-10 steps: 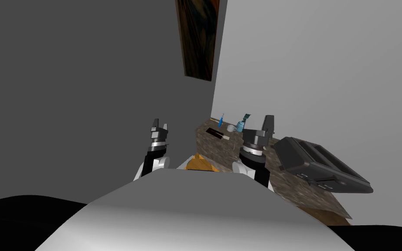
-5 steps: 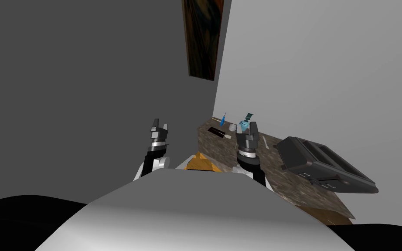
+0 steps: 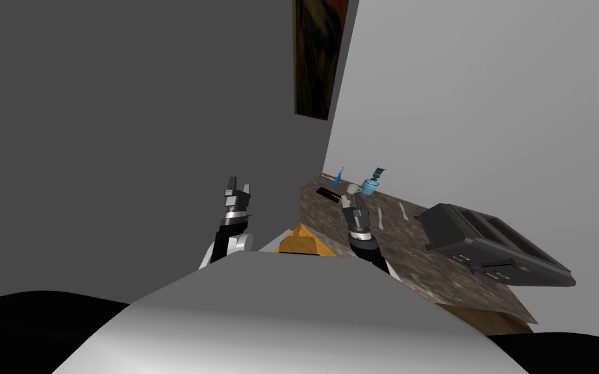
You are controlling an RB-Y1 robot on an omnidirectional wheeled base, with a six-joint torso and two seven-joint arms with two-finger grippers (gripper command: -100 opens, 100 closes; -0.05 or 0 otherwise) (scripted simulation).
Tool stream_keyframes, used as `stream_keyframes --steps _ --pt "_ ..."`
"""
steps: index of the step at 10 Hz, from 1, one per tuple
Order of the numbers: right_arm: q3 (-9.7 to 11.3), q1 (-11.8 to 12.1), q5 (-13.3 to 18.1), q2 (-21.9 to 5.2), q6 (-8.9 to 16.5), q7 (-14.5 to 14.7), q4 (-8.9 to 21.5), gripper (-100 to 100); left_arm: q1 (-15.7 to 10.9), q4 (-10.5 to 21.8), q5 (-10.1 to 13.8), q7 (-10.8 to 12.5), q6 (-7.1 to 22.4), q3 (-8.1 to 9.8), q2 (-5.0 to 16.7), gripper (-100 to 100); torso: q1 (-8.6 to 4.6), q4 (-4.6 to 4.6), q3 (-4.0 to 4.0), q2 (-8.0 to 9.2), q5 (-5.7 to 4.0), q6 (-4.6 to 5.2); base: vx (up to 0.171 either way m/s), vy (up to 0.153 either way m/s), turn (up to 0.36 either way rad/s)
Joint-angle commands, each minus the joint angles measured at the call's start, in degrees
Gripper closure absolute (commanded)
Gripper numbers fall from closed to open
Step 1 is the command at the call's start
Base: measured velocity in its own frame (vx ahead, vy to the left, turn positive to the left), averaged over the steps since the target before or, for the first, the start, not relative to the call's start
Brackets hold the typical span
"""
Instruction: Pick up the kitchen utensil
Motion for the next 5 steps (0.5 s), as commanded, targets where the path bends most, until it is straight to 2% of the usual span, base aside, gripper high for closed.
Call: stream_keyframes --steps 1,2,3,4,5 --pt "1.28 0.89 -0.16 -2.86 -1.32 -0.90 2.86 -100 0.00 0.00 0.00 0.00 0.00 0.00 0.00 0 0.00 0.00 0.00 0.00 0.00 0.00 -0.102 0.062 0.107" --pt "1.28 0.89 -0.16 -3.82 -1.32 -0.90 2.96 -100 -0.01 0.00 0.00 0.00 0.00 0.00 0.00 0 0.03 0.00 0.03 0.06 0.00 -0.02 -0.084 0.055 0.064" --pt "2.58 1.47 -0.17 -5.97 -2.24 -1.58 5.19 -100 0.00 0.00 0.00 0.00 0.00 0.00 0.00 0 -0.01 0.00 0.01 0.01 0.00 0.00 -0.100 0.096 0.170" --pt "2.58 1.47 -0.17 -6.84 -2.24 -1.58 5.71 -100 -0.01 0.00 0.00 0.00 0.00 -0.01 0.00 0 0.13 0.00 0.02 0.04 0.01 -0.03 -0.084 0.085 0.058" --pt "3.93 2.01 -0.12 -8.92 -3.16 -2.26 7.81 -100 0.00 0.00 0.00 0.00 0.00 0.00 0.00 0 0.10 0.00 0.00 0.00 0.02 0.00 -0.114 0.087 0.165"
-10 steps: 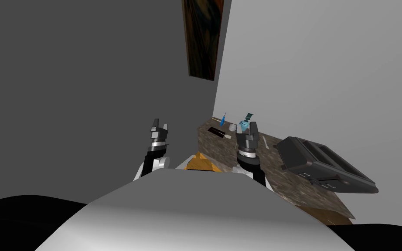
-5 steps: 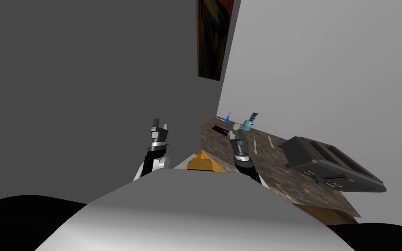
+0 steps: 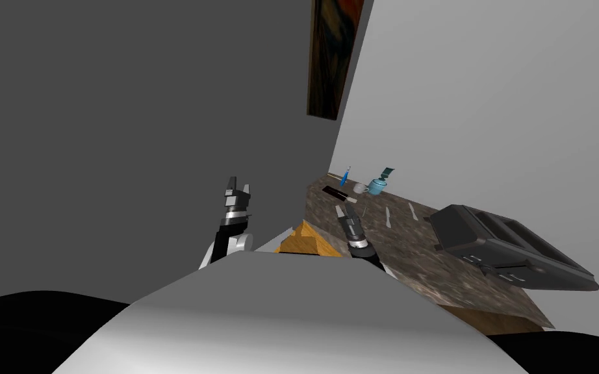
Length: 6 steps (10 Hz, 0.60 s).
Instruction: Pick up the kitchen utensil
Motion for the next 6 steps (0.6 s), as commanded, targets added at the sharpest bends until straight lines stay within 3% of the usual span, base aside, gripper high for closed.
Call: stream_keyframes --steps 1,6 --pt "0.79 0.35 0.09 -2.08 -0.59 -0.34 1.94 -100 0.00 0.00 0.00 0.00 0.00 0.00 0.00 0 0.00 0.00 0.00 0.00 0.00 0.00 -0.081 0.073 0.064" --pt "5.12 1.56 0.63 -9.94 -3.17 -2.33 10.49 -100 0.01 0.00 0.00 0.00 0.00 0.01 0.00 0 -0.03 -0.02 -0.06 -0.13 0.00 0.03 -0.072 0.087 0.133"
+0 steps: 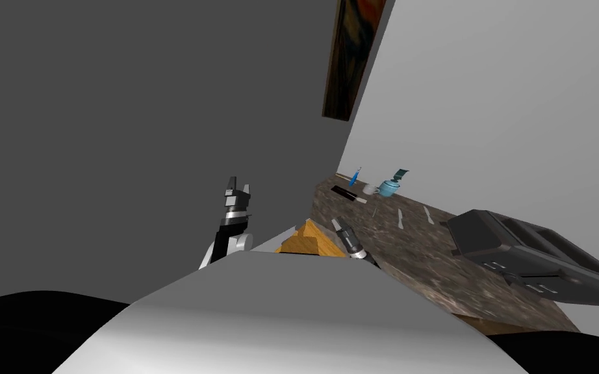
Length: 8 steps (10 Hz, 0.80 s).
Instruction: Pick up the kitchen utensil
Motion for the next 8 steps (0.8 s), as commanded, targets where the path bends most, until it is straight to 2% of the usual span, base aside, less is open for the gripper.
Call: stream_keyframes --steps 1,2,3,4,5,6,7,8 --pt "0.63 0.86 0.11 -2.72 0.07 -0.34 0.72 -100 0.00 0.00 0.00 0.00 0.00 0.00 0.00 0 0.00 0.00 0.00 0.00 0.00 0.00 -0.055 0.064 0.123" --pt "2.15 1.13 0.44 -4.46 -0.70 -0.96 3.39 -100 0.01 0.00 0.00 0.00 0.00 0.01 0.00 0 -0.04 0.00 -0.03 -0.06 0.00 0.02 -0.051 0.093 0.230" --pt "2.15 1.13 0.44 -5.87 -0.70 -0.96 3.92 -100 0.00 0.00 0.00 0.00 0.00 0.00 0.00 0 0.04 -0.01 -0.04 -0.08 0.01 -0.01 -0.048 0.082 0.090" --pt "3.71 1.36 0.84 -7.88 -1.40 -1.56 6.00 -100 0.01 0.00 0.00 0.00 0.00 0.01 0.00 0 0.00 -0.01 -0.05 -0.11 0.01 0.02 -0.049 0.090 0.209" --pt "3.71 1.36 0.84 -9.01 -1.40 -1.56 7.16 -100 0.00 0.00 0.00 0.00 0.00 0.00 0.00 0 0.04 -0.02 -0.05 -0.10 0.01 0.00 -0.032 0.068 0.089" --pt "5.29 1.52 1.31 -10.86 -2.04 -2.12 8.71 -100 0.01 0.00 0.00 0.00 0.00 0.01 0.00 0 -0.04 -0.02 -0.07 -0.14 0.00 0.03 -0.030 0.069 0.234" --pt "5.29 1.52 1.31 -12.15 -2.04 -2.12 10.45 -100 0.00 0.00 0.00 0.00 0.00 0.00 0.00 0 -0.05 -0.03 -0.08 -0.15 -0.01 -0.01 -0.022 0.054 0.095" --pt "6.87 1.63 1.85 -14.35 -2.60 -2.66 12.15 -100 0.02 0.00 0.00 0.00 0.00 0.01 0.01 0 -0.12 -0.03 -0.09 -0.17 -0.01 0.04 -0.025 0.060 0.204"
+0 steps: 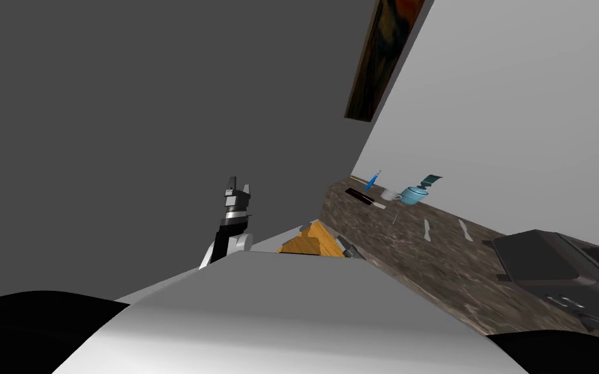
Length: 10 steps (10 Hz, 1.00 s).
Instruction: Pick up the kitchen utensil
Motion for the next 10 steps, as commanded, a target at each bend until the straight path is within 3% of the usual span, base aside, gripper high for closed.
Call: stream_keyframes --steps 1,2,3,4,5,7,8,9,10 --pt "1.07 -0.29 0.43 -1.83 -0.49 -0.20 2.86 -100 0.00 0.00 0.00 0.00 0.00 0.00 0.00 0 0.00 0.00 0.00 0.00 0.00 0.00 -0.017 0.045 0.109" --pt "2.66 -0.26 1.02 -4.15 -0.99 -0.71 4.73 -100 0.01 0.00 0.00 0.00 0.00 0.01 0.00 0 -0.05 0.00 -0.01 -0.03 -0.01 0.04 -0.010 0.054 0.222" --pt "2.66 -0.26 1.02 -5.04 -0.99 -0.71 6.69 -100 0.00 0.00 0.00 0.00 0.00 0.00 0.00 0 -0.04 -0.01 -0.02 -0.04 -0.01 0.01 -0.002 0.036 0.117" --pt "2.66 -0.26 1.02 -5.04 -0.99 -0.71 6.71 -100 0.01 0.00 0.00 0.00 0.00 0.01 0.00 0 -0.09 -0.01 -0.03 -0.06 -0.01 0.05 0.003 0.008 -0.016" --pt "4.23 -0.30 1.67 -7.82 -1.43 -1.18 8.50 -100 0.04 0.01 0.00 0.01 0.00 -0.01 0.01 0 -0.14 -0.01 -0.05 -0.10 -0.04 0.05 0.003 0.025 0.204" --pt "4.23 -0.30 1.67 -8.28 -1.43 -1.18 9.95 -100 0.04 0.02 0.00 0.01 0.01 -0.04 0.01 0 -0.05 -0.01 -0.08 -0.16 -0.02 0.02 0.003 0.016 0.075" --pt "5.79 -0.40 2.35 -10.98 -1.82 -1.63 12.08 -100 0.05 0.02 0.00 0.01 0.01 -0.04 0.01 0 -0.07 -0.01 -0.08 -0.16 -0.03 0.05 0.004 0.025 0.205" --pt "5.79 -0.40 2.35 -11.54 -1.82 -1.63 13.10 -100 0.05 0.03 -0.01 0.02 0.01 -0.09 0.01 0 0.01 -0.01 -0.11 -0.22 -0.01 -0.04 0.011 0.019 0.134" --pt "7.34 -0.57 3.08 -13.80 -2.16 -2.04 14.93 -100 0.06 0.03 -0.01 0.02 0.01 -0.08 0.01 0 0.03 -0.02 -0.12 -0.24 -0.01 0.02 0.018 0.035 0.222"
